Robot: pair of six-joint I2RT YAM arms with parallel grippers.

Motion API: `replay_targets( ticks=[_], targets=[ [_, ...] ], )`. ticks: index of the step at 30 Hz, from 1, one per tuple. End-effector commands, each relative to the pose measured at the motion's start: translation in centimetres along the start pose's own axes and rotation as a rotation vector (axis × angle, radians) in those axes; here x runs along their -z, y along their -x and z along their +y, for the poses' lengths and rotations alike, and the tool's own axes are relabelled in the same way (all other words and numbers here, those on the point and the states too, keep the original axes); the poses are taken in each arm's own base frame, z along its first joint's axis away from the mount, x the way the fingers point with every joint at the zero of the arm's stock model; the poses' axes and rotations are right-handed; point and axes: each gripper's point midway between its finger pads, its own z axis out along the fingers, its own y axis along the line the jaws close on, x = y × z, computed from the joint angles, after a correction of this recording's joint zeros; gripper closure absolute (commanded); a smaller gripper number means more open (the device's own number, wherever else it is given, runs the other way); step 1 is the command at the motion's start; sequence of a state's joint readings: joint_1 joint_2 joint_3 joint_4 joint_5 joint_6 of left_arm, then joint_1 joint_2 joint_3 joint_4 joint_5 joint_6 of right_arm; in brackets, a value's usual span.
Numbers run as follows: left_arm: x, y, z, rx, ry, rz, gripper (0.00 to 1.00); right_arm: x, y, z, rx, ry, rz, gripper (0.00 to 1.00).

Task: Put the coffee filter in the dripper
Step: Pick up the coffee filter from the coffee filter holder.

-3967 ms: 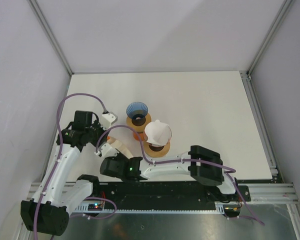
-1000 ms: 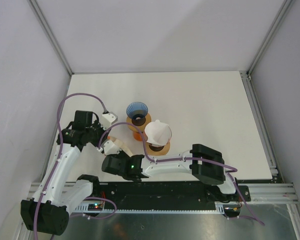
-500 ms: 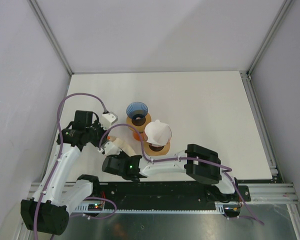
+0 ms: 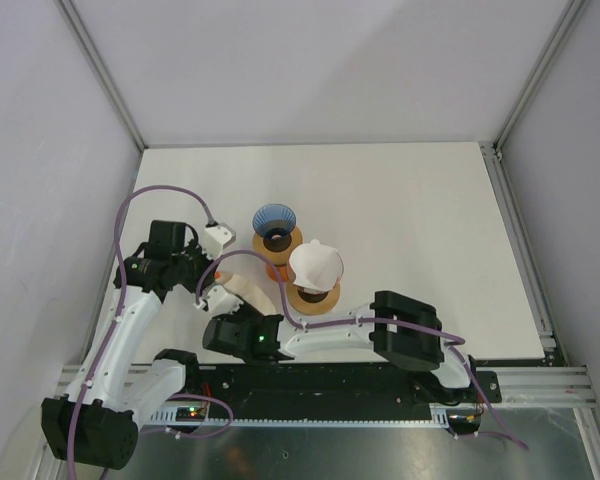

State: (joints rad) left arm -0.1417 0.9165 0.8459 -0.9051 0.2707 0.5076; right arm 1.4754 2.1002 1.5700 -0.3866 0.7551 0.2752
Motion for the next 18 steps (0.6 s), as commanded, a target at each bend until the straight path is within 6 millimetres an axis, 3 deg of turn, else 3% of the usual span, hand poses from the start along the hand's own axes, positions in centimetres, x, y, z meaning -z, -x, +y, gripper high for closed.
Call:
replay_targets(
  ticks=[1,11,18],
  targets=[
    [-0.1,0.0,-0.6,-0.019,-0.034,-0.002,0.84,1.9,3.7,-1.9,-0.053,-0.059,-0.099,0.7],
    [-0.1,-0.1,-0.6,-0.019,-0.037,-0.002,0.84,2.7,4.4,-2.1,-0.072,-0.046,-0.123,0.67],
    [-0.1,-0.1,-0.6,-0.018,-0.035,-0.001,0.84,1.6,3.1,-1.0,-0.064,-0.007,-0.085,0.68]
  ],
)
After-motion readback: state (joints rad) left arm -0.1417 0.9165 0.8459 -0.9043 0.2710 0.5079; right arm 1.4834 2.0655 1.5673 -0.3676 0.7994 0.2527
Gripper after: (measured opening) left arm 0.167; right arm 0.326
